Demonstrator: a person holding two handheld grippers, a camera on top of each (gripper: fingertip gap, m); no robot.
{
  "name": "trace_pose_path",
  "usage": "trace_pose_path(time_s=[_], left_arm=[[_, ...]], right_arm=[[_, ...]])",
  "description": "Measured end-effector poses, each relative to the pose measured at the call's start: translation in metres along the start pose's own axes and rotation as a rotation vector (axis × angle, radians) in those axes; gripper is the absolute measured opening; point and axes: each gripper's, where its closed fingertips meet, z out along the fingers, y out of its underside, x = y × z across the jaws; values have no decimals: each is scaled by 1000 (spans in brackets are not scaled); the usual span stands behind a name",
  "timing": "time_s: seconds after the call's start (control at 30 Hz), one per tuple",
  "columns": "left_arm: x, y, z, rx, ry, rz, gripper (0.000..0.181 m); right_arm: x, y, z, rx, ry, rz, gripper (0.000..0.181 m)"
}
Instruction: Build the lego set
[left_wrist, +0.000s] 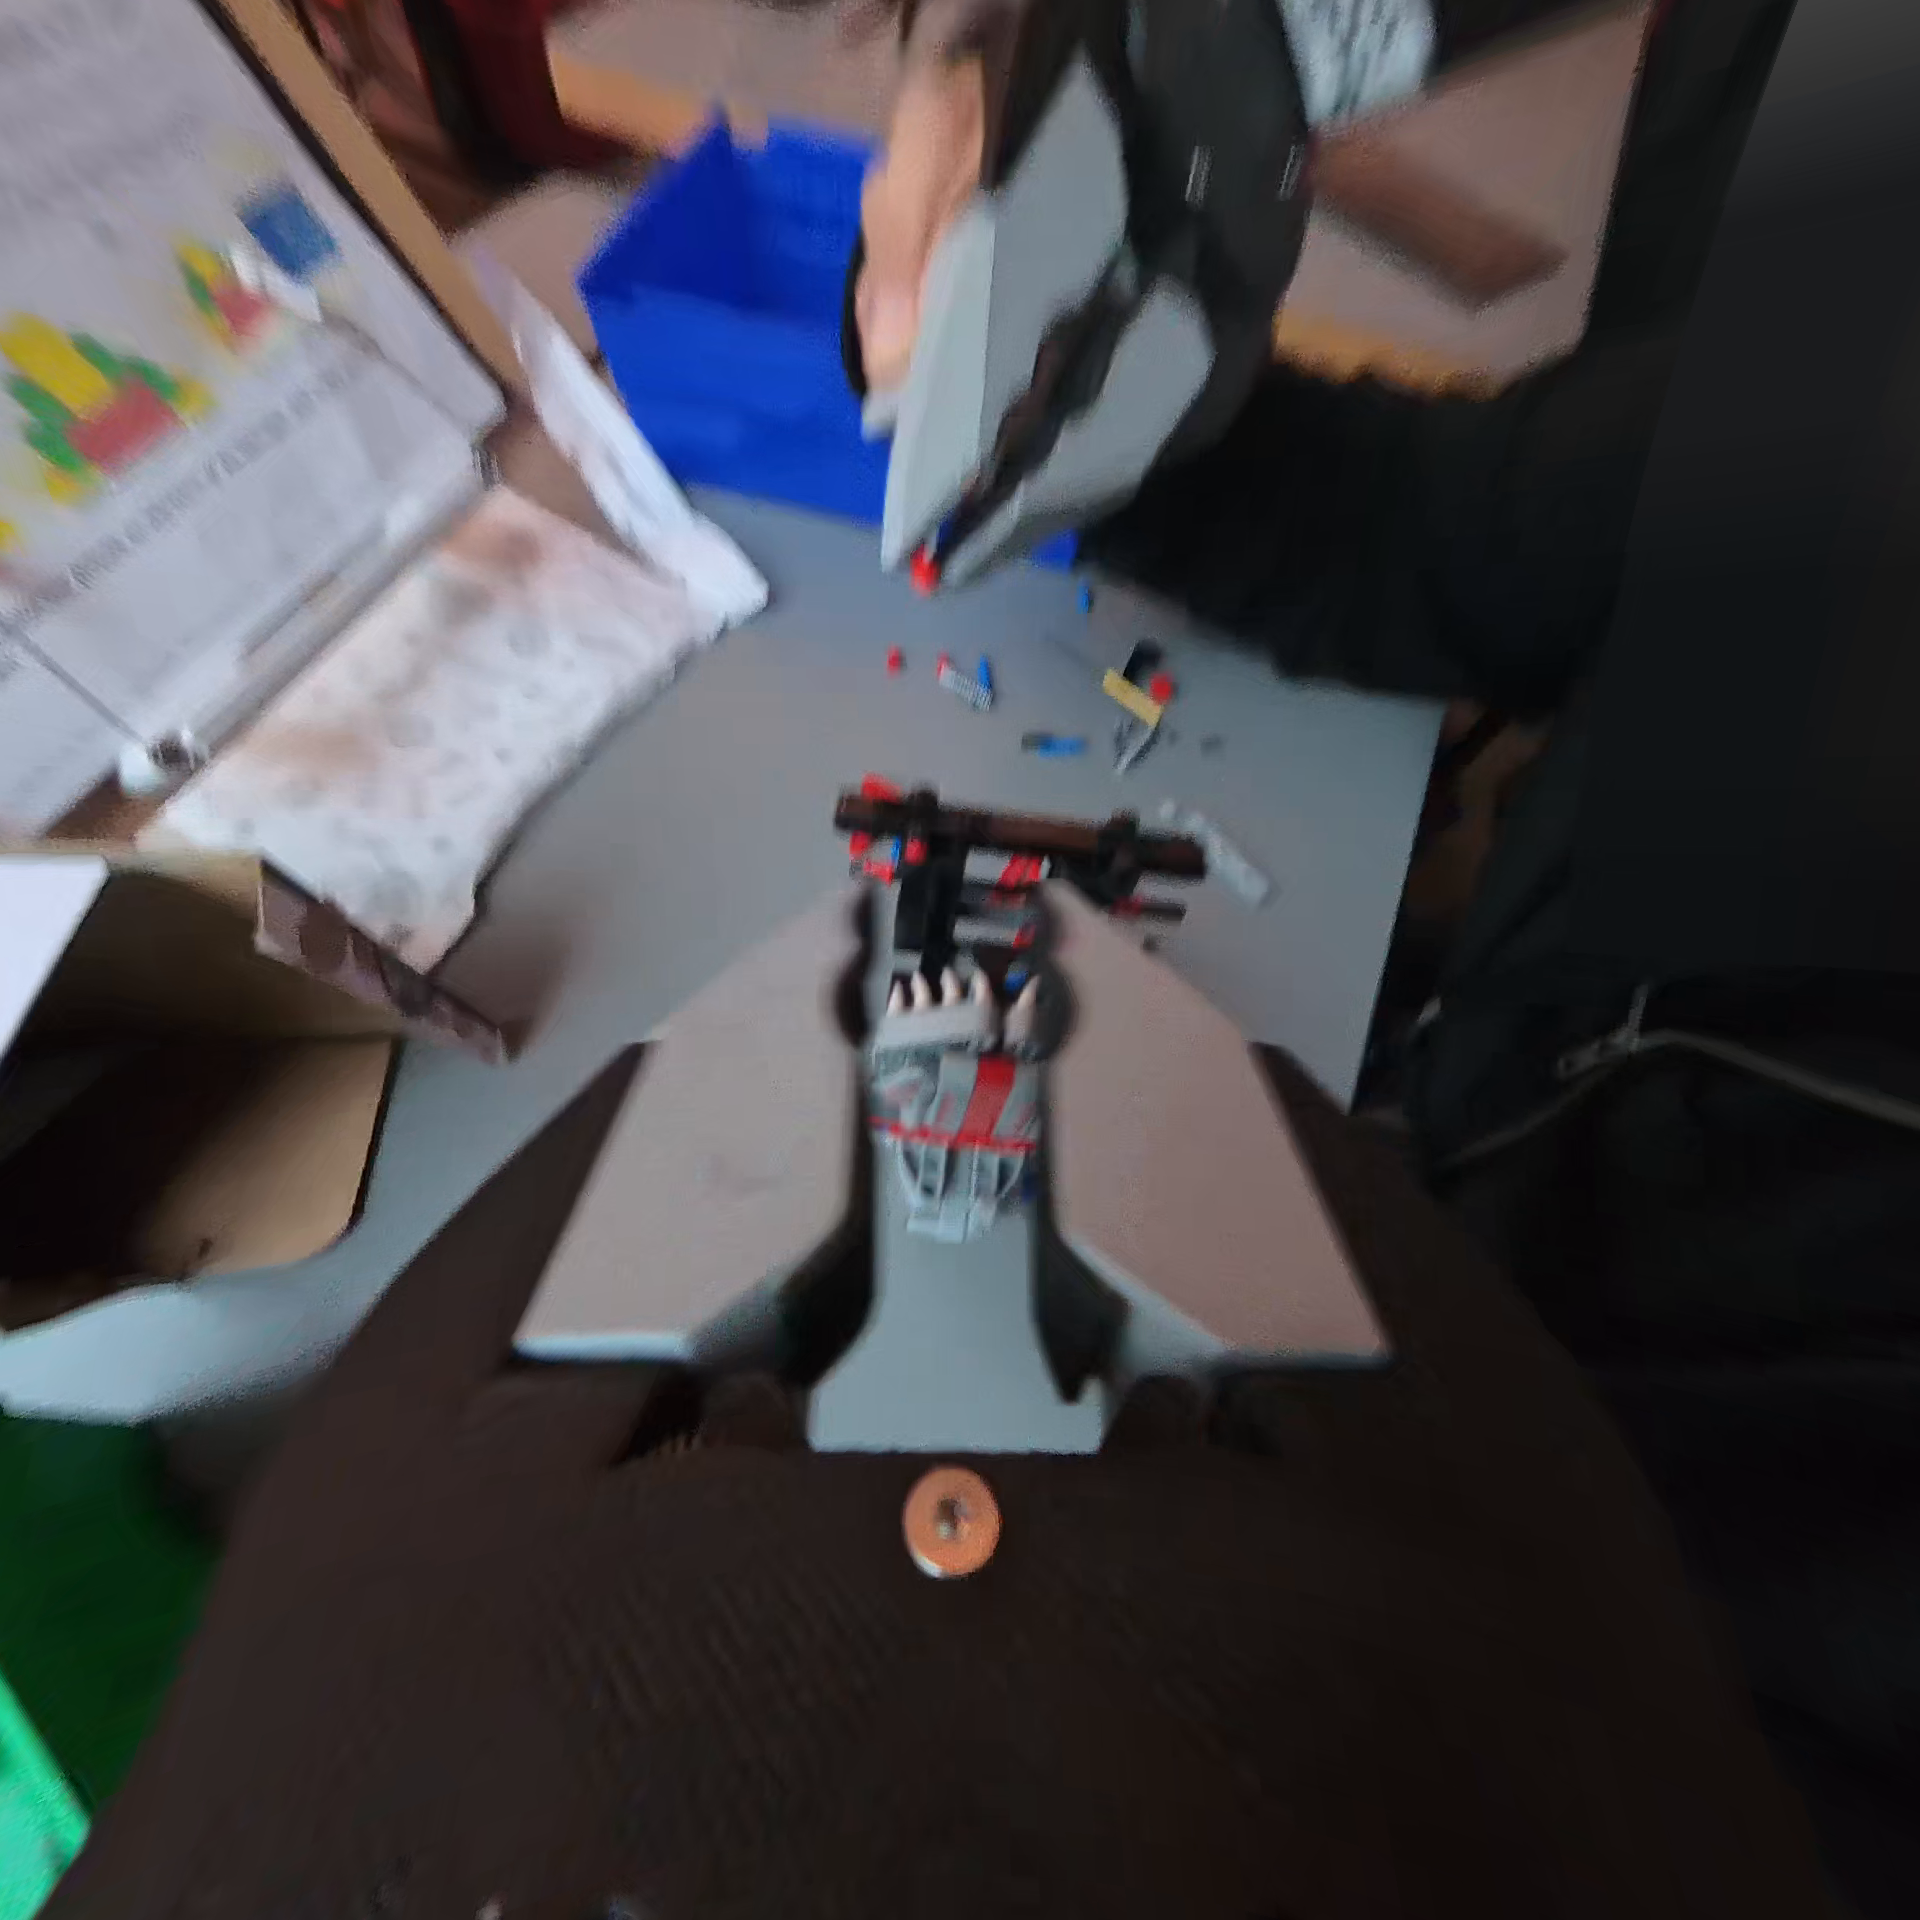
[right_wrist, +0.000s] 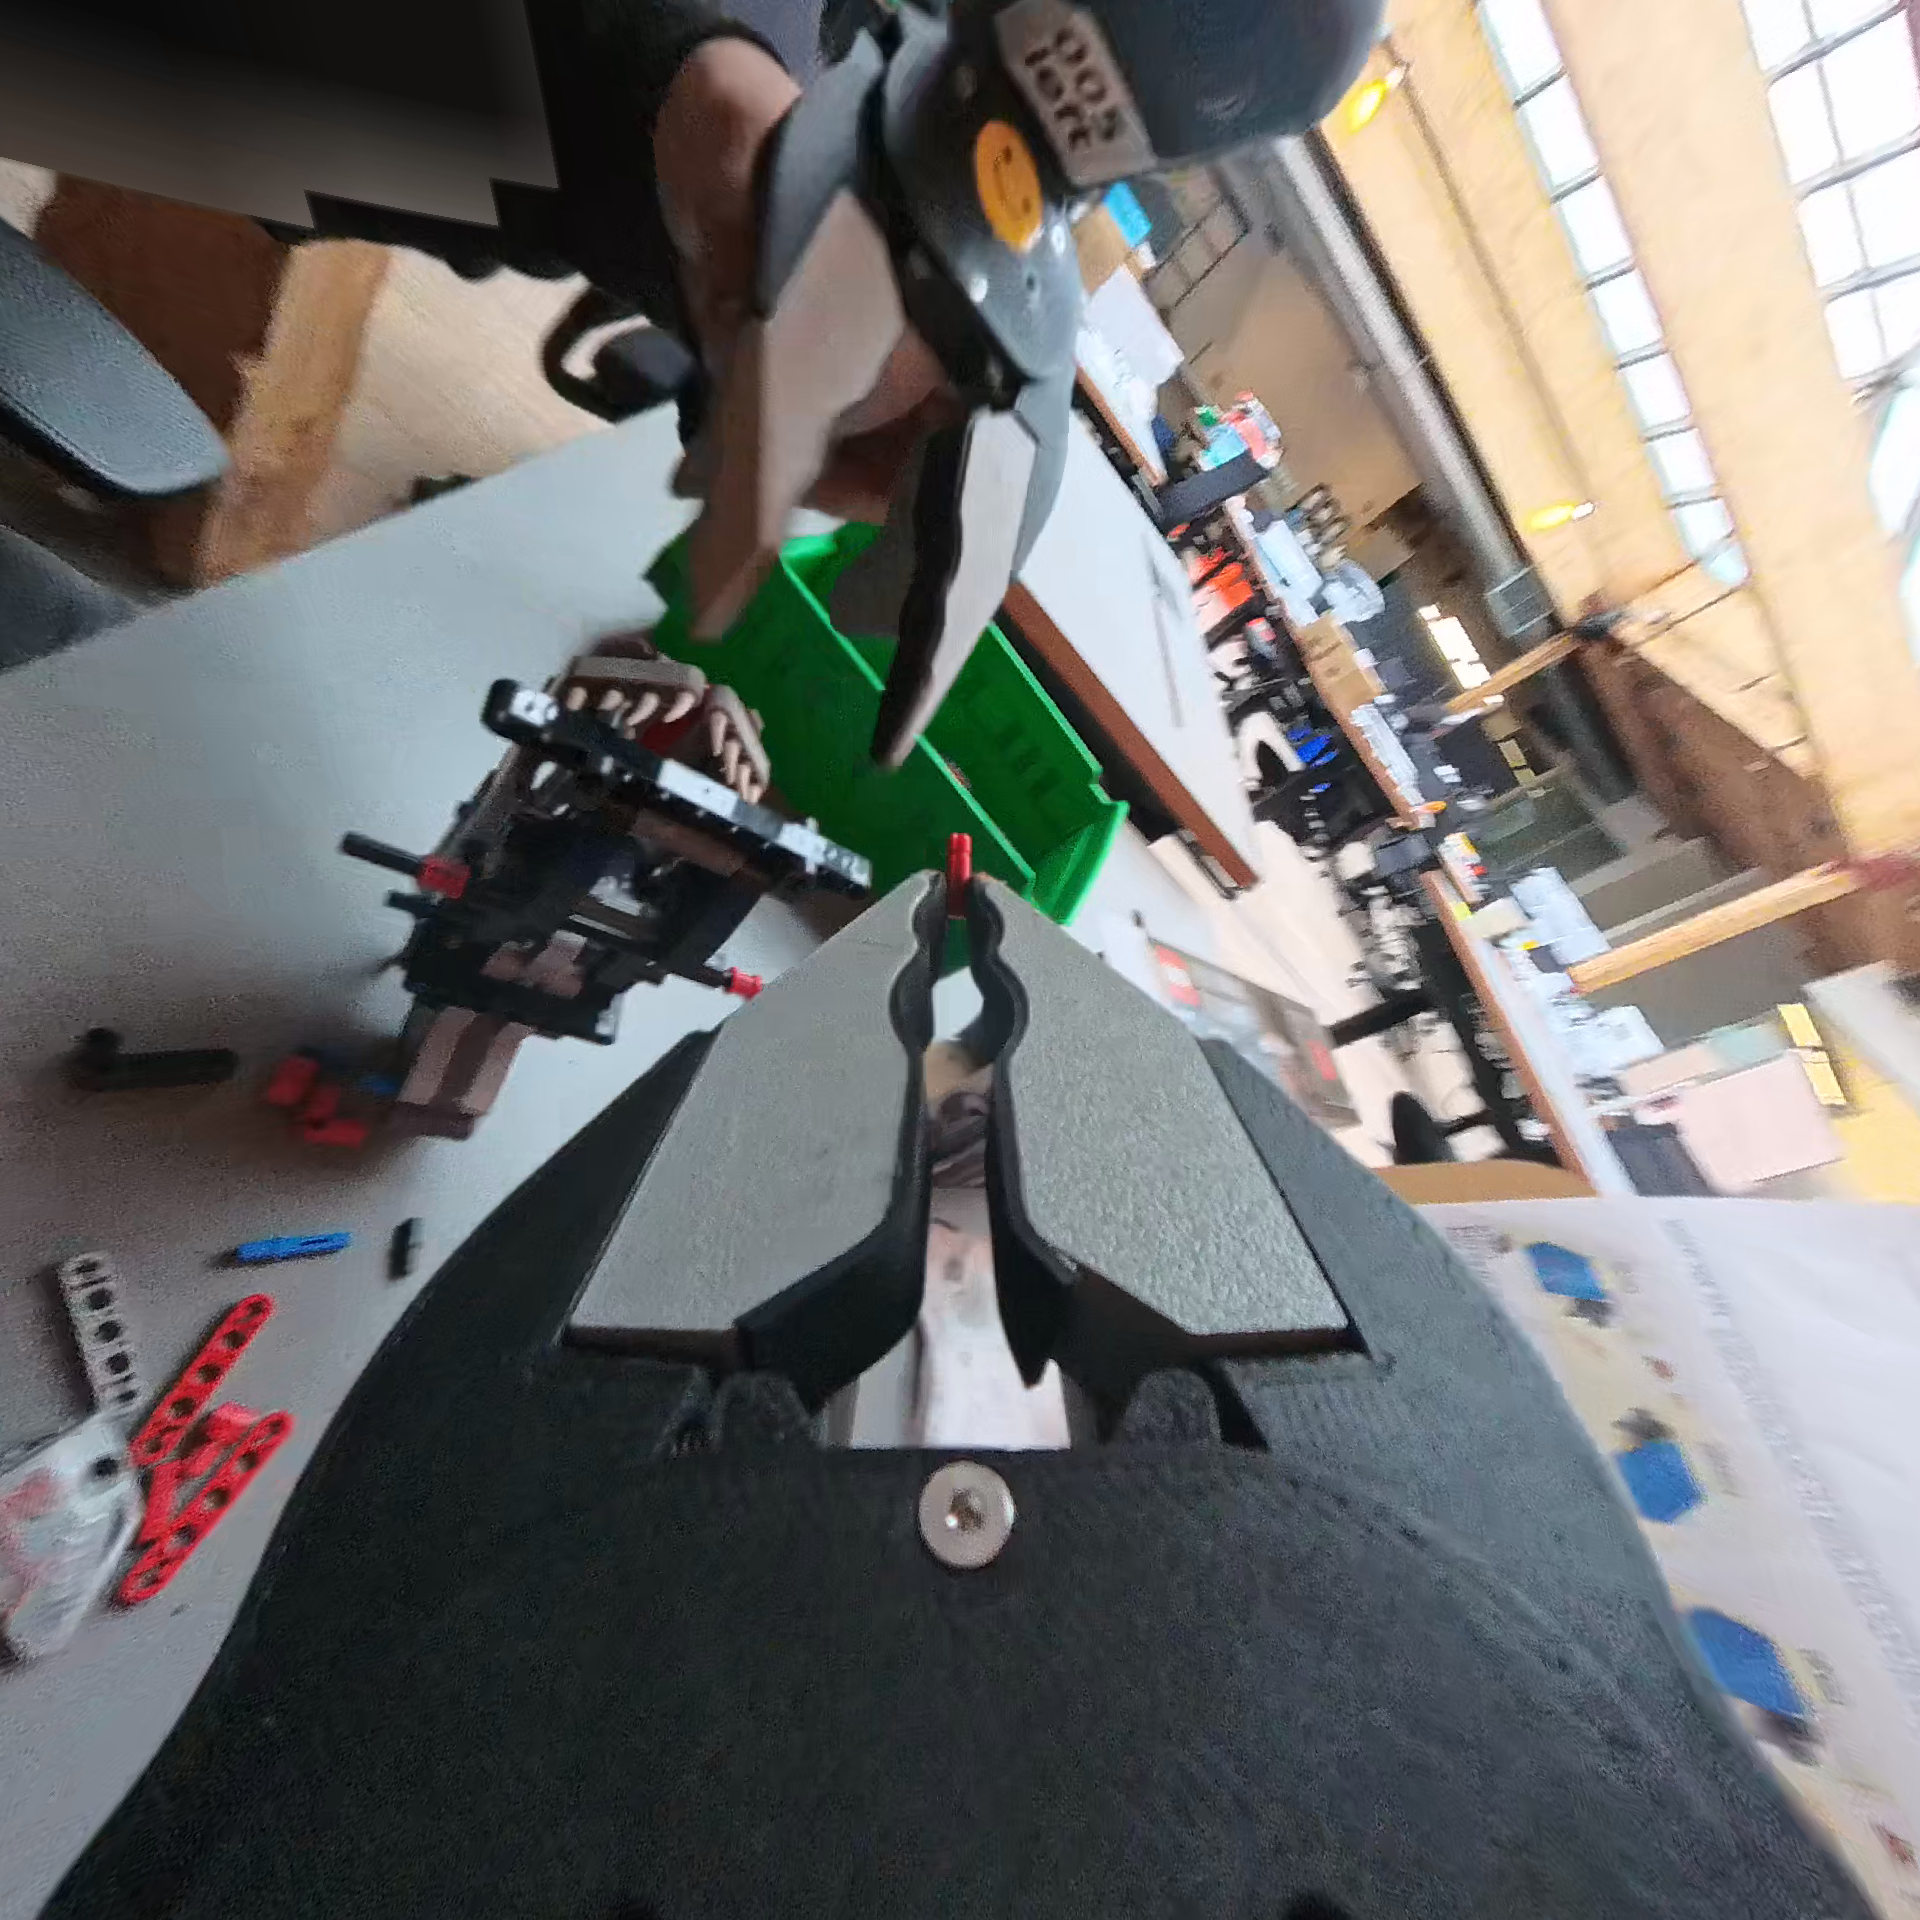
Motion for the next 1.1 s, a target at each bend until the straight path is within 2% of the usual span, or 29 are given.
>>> trace_pose_path(time_s=[0.03,0.13,0.17,0.2,0.3,0.33,0.43,0.7,0.83,1.1], left_arm=[[6,-14,-2,55,33,-6,0],[10,-27,12,26,42,-41,2],[9,-29,16,21,28,-40,14],[8,-33,19,30,21,-43,17],[8,-42,25,58,40,-66,18],[11,-43,26,63,69,-70,13],[20,-44,28,73,121,-85,13],[12,-41,30,64,46,-24,3],[13,-38,31,55,62,-8,2],[22,-40,32,99,139,11,2]], right_arm=[[0,-3,2,-11,22,-29,0],[-5,-13,3,-24,53,-112,0],[-7,-15,3,-31,63,-134,0],[-8,-17,2,-31,72,-156,0],[-8,-25,-1,-29,104,-208,0],[-7,-25,-1,-40,123,-232,0],[-6,-23,-2,-68,144,-272,0],[-8,-21,1,-77,129,-250,0],[-12,-21,1,-19,53,-142,0],[-17,-30,-9,187,-184,217,0]])
